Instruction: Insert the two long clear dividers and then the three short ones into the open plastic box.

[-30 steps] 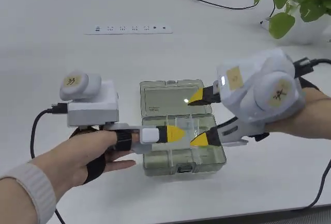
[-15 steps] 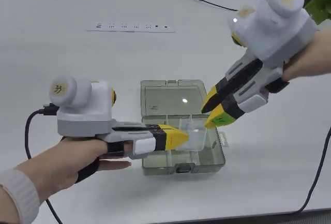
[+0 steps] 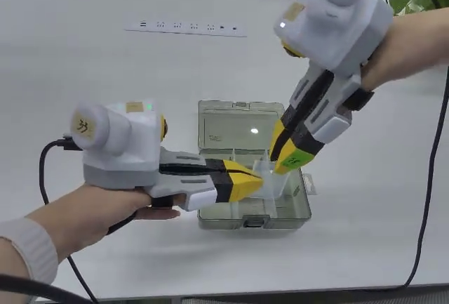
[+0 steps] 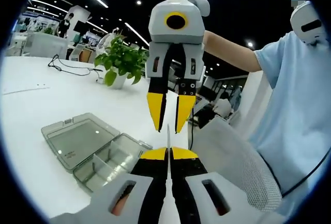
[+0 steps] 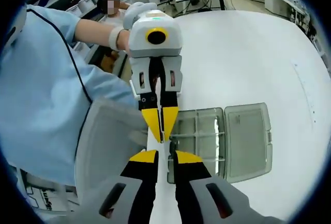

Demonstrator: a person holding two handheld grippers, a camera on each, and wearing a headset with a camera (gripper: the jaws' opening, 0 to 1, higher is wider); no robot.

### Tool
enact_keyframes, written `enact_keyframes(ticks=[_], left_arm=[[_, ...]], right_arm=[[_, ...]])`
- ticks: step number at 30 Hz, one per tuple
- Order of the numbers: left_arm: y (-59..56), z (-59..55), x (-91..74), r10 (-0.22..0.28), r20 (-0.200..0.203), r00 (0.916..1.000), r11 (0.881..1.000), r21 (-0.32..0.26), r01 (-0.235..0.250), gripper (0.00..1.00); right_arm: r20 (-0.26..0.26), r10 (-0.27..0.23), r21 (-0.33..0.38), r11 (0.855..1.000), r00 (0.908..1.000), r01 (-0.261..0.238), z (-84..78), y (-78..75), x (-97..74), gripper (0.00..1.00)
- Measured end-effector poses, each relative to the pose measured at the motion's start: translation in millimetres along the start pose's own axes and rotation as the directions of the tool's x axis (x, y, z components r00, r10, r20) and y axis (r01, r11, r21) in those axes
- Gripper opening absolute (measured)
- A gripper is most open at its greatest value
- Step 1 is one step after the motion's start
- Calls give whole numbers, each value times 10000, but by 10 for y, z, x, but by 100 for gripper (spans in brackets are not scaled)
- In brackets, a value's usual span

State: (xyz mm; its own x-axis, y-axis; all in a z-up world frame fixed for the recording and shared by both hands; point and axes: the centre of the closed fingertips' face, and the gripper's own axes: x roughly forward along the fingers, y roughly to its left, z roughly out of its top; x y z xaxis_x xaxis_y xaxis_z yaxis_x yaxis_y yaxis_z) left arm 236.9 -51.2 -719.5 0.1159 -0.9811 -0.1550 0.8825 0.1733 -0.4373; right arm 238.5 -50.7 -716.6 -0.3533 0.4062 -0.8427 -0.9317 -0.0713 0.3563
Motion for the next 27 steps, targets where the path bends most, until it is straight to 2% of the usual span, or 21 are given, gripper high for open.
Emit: enact_keyframes(ticks=[3,9,13,17,20,21,27], left_arm=[[9,21,0,81,172,9998,9999,-117,-79,0],[-21,16,12,51,259,9997,9999,-159,-47,0],[-54,2,20,-39,213,9998,10000,38,38,0],[-64,-10,13,-12,191,9998,9998,212,8,0],[-64,-13,13,94,208,9997,9993,359,-101,0],[-47,-18,21,260,185,9995,9988,414,-268,0],[-22,-37,57,409,75,9991,9981,450,-411,0]], right_arm=[[24,72,11,10000,10000,-72,22,-31,8,8],[-106,188,-129,9997,9998,-189,9,-4,20,4],[-208,441,-185,9988,9988,-445,-1,53,40,3],[-261,434,-317,9985,9987,-442,1,76,53,2],[-331,314,-107,9994,9990,-318,12,67,58,2],[-421,144,-253,9996,9990,-155,9,56,64,2],[-847,-266,-800,9966,9961,198,-16,61,74,2]])
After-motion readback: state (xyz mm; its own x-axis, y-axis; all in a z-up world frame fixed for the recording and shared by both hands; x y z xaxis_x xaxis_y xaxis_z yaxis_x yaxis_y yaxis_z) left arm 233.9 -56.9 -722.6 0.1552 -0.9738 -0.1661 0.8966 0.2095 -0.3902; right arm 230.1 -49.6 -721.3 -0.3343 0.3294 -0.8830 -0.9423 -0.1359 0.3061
